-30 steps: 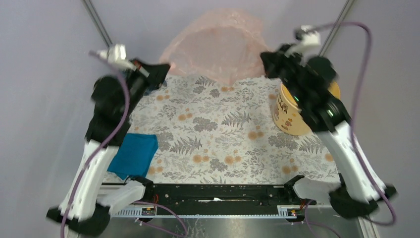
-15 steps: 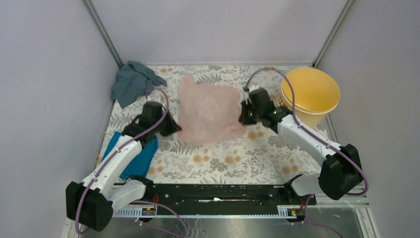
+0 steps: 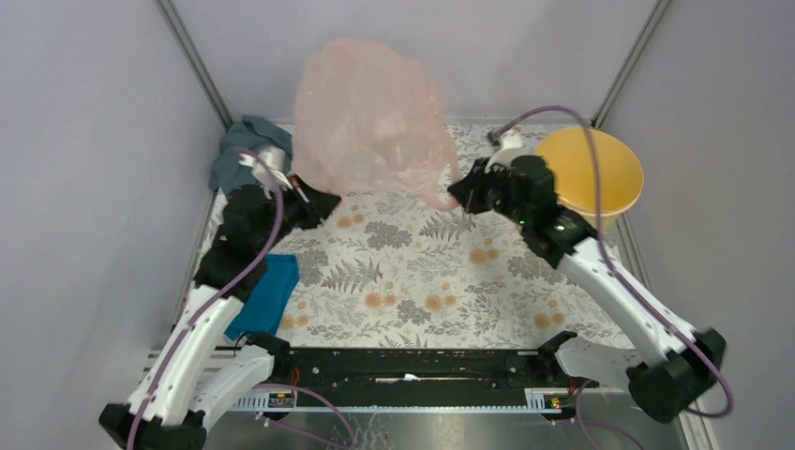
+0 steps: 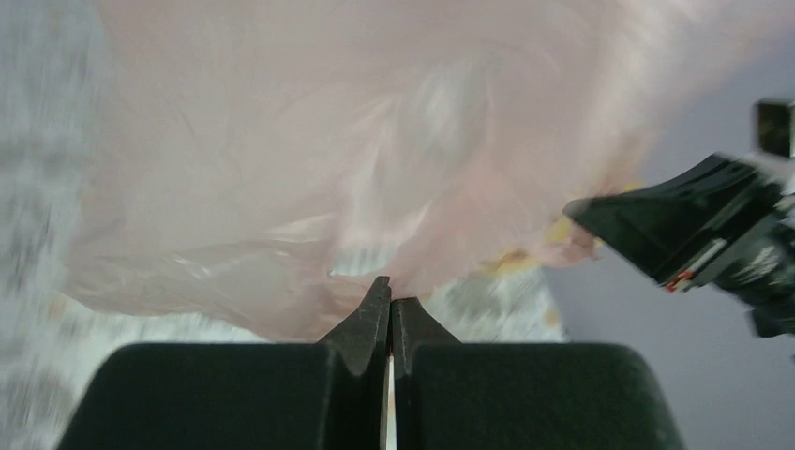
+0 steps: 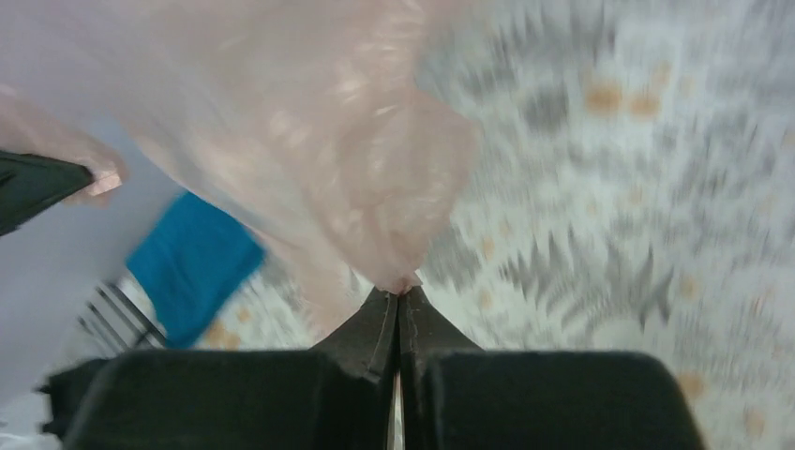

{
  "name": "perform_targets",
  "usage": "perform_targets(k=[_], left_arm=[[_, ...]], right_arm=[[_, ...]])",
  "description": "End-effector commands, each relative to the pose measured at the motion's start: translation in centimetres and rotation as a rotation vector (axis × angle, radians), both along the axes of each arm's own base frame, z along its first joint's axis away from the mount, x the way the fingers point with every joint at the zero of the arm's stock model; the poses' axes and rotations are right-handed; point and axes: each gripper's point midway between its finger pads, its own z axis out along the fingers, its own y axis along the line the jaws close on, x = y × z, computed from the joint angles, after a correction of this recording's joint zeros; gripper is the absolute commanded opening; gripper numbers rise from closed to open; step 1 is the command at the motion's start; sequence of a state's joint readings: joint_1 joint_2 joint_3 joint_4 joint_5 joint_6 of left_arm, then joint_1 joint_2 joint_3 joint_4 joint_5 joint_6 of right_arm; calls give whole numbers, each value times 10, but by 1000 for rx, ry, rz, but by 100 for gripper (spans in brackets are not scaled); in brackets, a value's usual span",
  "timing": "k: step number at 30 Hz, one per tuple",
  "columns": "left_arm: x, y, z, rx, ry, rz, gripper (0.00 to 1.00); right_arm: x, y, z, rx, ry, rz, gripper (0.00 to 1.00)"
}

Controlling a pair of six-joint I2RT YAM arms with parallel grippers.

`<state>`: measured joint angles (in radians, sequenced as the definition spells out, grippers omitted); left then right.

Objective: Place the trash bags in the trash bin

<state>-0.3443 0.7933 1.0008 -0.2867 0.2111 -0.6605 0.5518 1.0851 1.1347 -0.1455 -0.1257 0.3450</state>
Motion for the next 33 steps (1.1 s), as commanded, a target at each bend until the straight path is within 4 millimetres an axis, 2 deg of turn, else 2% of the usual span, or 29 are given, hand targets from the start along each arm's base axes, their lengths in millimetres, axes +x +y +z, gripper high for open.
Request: perform_targets(k=[1,7,9,13,16,23,27,29,33], left_arm=[[-9,3,-101,80,274,-1,0],[-1,1,-79,84,240,-3,0],[1,0,-74,90,235,-7,0],[0,-4,-78,60,247,-16,0],[-3,-14,-90,-7,303,-53,0],[-11,-33,-99,-117,340,-77,0],[-11,-60,-111,-104,368,-93,0],[-11,-86,-120,-59,399,-120,0],[-5,-117,-119,-8,392,-108,0]], right_arm=[[-13,11,-113,-80,322,42,0],[-3,21,-98,-87,301,77,0],[2,25,-99,-103,312,85,0],[2,27,-99,-92,305,94,0],[-2,27,-102,-83,307,104,0],[-11,25,-106,-84,301,129,0],[-25,31,-106,-52,319,190,0],[-32,29,-106,-43,319,204,0],[-42,22,-110,-46,311,200,0]])
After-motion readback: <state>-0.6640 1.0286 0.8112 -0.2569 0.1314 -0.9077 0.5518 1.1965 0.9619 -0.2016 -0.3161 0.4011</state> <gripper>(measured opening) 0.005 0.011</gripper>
